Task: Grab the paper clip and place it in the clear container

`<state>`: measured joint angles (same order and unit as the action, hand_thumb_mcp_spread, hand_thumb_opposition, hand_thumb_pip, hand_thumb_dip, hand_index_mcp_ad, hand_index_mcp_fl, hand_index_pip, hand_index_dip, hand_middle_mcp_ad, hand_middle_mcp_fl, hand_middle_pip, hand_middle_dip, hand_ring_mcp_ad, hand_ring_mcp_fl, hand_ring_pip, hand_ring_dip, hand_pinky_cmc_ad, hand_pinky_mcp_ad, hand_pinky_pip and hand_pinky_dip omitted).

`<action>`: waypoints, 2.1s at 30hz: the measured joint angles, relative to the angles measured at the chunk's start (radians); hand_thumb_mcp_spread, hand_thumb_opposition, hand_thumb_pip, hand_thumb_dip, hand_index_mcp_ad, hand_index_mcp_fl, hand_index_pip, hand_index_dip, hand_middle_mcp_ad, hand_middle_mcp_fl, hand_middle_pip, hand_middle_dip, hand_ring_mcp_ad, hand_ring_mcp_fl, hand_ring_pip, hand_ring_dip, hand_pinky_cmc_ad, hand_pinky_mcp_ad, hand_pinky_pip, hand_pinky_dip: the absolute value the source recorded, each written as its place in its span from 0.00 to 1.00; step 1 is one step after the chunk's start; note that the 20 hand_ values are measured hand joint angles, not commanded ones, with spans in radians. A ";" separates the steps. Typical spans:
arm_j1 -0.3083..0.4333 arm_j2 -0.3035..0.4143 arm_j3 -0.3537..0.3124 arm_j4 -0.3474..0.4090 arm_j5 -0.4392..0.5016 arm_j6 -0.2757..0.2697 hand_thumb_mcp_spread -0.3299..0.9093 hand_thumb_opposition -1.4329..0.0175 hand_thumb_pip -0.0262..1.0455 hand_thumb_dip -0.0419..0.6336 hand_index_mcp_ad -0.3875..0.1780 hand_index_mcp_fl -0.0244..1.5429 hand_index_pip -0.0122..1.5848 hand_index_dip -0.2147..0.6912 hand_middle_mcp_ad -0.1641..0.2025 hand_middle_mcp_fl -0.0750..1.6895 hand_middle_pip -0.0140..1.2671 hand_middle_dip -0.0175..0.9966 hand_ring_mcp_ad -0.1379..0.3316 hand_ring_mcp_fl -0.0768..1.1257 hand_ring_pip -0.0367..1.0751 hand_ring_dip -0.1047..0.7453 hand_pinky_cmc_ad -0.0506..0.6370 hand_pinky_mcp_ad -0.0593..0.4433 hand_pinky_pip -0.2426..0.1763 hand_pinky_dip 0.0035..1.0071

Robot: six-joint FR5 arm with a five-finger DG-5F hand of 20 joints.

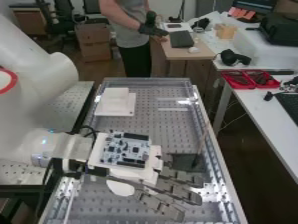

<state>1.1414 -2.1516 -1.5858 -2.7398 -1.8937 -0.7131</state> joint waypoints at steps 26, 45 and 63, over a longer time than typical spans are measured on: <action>-0.008 -0.058 -0.017 0.113 -0.021 -0.030 0.58 0.42 0.70 0.43 0.40 0.21 0.94 0.29 0.63 0.05 0.11 0.19 0.57 0.07 0.10 0.24 0.53 0.65 0.40 0.26; -0.017 -0.079 -0.017 0.118 -0.031 -0.026 0.59 0.42 0.68 0.44 0.40 0.22 0.95 0.28 0.64 0.05 0.11 0.19 0.57 0.07 0.11 0.25 0.53 0.65 0.44 0.25; -0.024 -0.096 0.004 0.097 -0.046 -0.048 0.59 0.41 0.68 0.44 0.40 0.23 0.96 0.27 0.63 0.05 0.12 0.19 0.57 0.07 0.11 0.25 0.53 0.65 0.44 0.25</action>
<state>1.1178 -2.2475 -1.5818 -2.6428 -1.9397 -0.7612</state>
